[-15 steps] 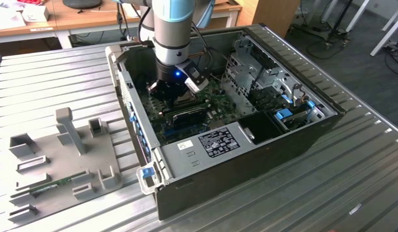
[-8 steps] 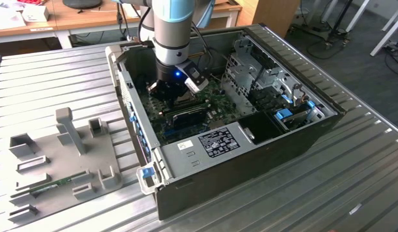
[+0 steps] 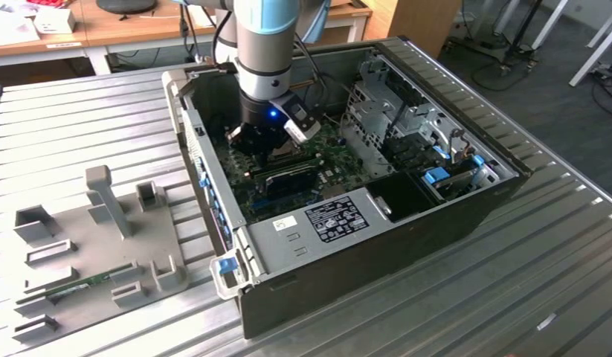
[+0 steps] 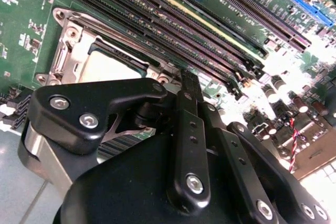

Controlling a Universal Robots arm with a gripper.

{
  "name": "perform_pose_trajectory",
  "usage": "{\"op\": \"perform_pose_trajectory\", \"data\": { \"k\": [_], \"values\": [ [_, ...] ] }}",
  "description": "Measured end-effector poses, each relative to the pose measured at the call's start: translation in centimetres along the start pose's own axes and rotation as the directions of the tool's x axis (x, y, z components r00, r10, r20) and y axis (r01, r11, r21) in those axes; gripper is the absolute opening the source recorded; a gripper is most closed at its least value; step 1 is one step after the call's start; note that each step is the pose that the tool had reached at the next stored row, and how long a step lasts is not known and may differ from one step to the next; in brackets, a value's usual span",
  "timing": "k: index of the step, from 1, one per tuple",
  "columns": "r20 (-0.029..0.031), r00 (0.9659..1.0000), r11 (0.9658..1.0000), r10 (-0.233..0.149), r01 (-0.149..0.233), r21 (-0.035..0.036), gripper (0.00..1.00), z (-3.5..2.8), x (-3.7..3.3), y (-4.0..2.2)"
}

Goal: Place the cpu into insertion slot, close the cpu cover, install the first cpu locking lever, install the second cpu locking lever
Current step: 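Install the second cpu locking lever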

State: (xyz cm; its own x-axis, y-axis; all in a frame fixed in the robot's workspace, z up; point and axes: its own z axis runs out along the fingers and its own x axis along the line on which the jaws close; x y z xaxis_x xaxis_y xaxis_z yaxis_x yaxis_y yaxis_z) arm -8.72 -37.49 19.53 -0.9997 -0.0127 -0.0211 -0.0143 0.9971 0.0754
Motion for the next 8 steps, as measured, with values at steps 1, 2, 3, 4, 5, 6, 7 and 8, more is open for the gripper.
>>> {"op": "perform_pose_trajectory", "data": {
  "k": [1, 2, 3, 4, 5, 6, 7, 8],
  "values": [
    [0.0003, 1.0000, 1.0000, 0.000, 0.000, -0.0004, 0.10, -0.04, -0.01, 0.01],
    [0.0004, 1.0000, 1.0000, 0.000, 0.000, -0.0004, 0.10, -0.10, -0.01, 0.02],
    [0.0002, 1.0000, 1.0000, 0.000, 0.000, 0.0000, 0.10, -0.19, -0.01, 0.02],
    [0.0001, 1.0000, 1.0000, 0.000, 0.000, -0.0002, 0.10, -0.26, -0.01, 0.02],
    [-0.0001, 1.0000, 1.0000, 0.000, 0.000, 0.0001, 0.10, -0.33, -0.01, 0.02],
    [-0.0001, 1.0000, 1.0000, 0.000, 0.000, 0.0000, 0.10, -0.36, -0.01, 0.03],
    [0.0000, 1.0000, 1.0000, 0.000, 0.000, -0.0001, 0.10, -0.37, -0.02, 0.03],
    [-0.0002, 1.0000, 1.0000, 0.000, 0.000, 0.0003, 0.10, -0.41, -0.01, 0.03]
  ]
}}
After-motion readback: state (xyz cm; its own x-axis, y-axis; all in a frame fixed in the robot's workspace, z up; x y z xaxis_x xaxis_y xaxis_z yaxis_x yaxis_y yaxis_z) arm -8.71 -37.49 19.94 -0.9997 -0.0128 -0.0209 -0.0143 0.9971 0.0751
